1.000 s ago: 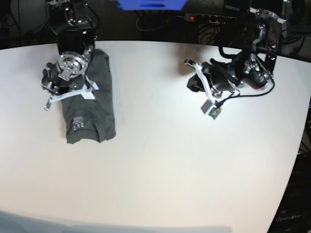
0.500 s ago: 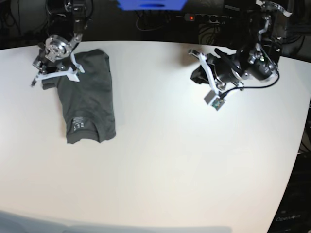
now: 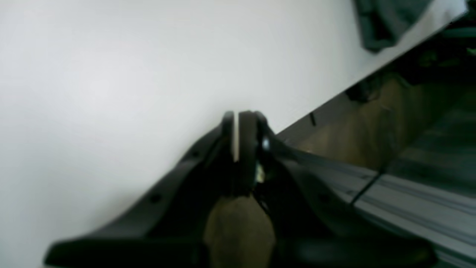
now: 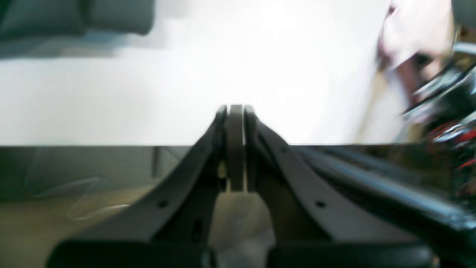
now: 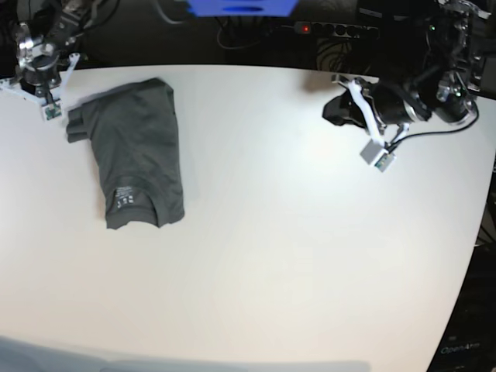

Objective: Fold the T-shirt properly

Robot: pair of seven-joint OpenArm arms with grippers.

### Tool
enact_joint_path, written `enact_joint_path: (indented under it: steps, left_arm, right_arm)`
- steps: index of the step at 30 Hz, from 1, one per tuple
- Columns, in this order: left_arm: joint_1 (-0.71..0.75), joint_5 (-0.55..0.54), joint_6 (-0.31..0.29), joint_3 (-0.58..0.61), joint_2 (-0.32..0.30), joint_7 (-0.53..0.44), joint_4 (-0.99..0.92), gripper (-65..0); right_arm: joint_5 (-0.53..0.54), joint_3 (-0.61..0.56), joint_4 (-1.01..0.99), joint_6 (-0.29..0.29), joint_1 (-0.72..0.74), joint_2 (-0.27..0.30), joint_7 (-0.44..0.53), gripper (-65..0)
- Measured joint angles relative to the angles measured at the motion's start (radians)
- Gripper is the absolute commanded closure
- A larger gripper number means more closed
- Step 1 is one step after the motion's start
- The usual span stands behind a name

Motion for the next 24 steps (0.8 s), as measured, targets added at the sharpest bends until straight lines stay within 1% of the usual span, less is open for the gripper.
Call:
enact_joint_path:
  steps: [3, 6, 8, 11, 14, 15, 18, 19, 22, 24]
  left_arm:
    - [0.053, 0.013, 0.002, 0.003, 0.001, 0.024, 0.005, -2.2]
    - [0.085, 0.046, 0.000, 0.007, 0.003, 0.025, 0.008, -2.2]
    - [0.106, 0.080, 0.000, 0.005, 0.003, 0.007, 0.009, -2.2]
    - [0.160, 0.143, 0.001, 0.003, 0.003, 0.011, 0.010, -2.2]
    - [0.220, 0.183, 0.001, 0.002, 0.003, 0.018, 0.010, -2.2]
    - [0.235, 0.201, 0.001, 0.002, 0.003, 0.016, 0.010, -2.2]
    - [0.294, 0.242, 0.000, -0.001, 0.004, 0.003, 0.010, -2.2]
    - [0.316, 0.265, 0.001, -0.002, 0.004, -0.006, 0.009, -2.2]
    - [0.402, 0.306, 0.001, -0.003, 0.014, -0.138, 0.002, -2.2]
    - [0.449, 0.352, 0.000, 0.000, 0.018, -0.163, -0.020, -2.2]
  right_arm:
    - [0.064, 0.064, -0.001, -0.005, -0.012, 0.005, -0.003, 0.0]
    - [0.122, 0.078, -0.014, -0.005, -0.040, 0.002, 0.003, 0.0]
    - [0.151, 0.087, -0.023, -0.005, -0.076, 0.000, 0.009, 0.0]
    - [0.148, 0.090, -0.073, -0.004, -0.113, 0.002, 0.004, 0.0]
    - [0.153, 0.091, -0.137, -0.005, -0.138, 0.002, 0.000, 0.0]
    - [0.150, 0.091, -0.162, -0.005, -0.142, 0.002, 0.008, 0.0]
    - [0.165, 0.110, -0.240, -0.004, -0.156, 0.000, 0.088, 0.0]
    - [0.158, 0.122, -0.265, -0.005, -0.158, 0.000, 0.105, 0.0]
    - [0.154, 0.159, -0.364, -0.009, -0.163, 0.004, 0.164, 0.0]
    - [0.147, 0.185, -0.427, -0.008, -0.164, 0.002, 0.213, 0.0]
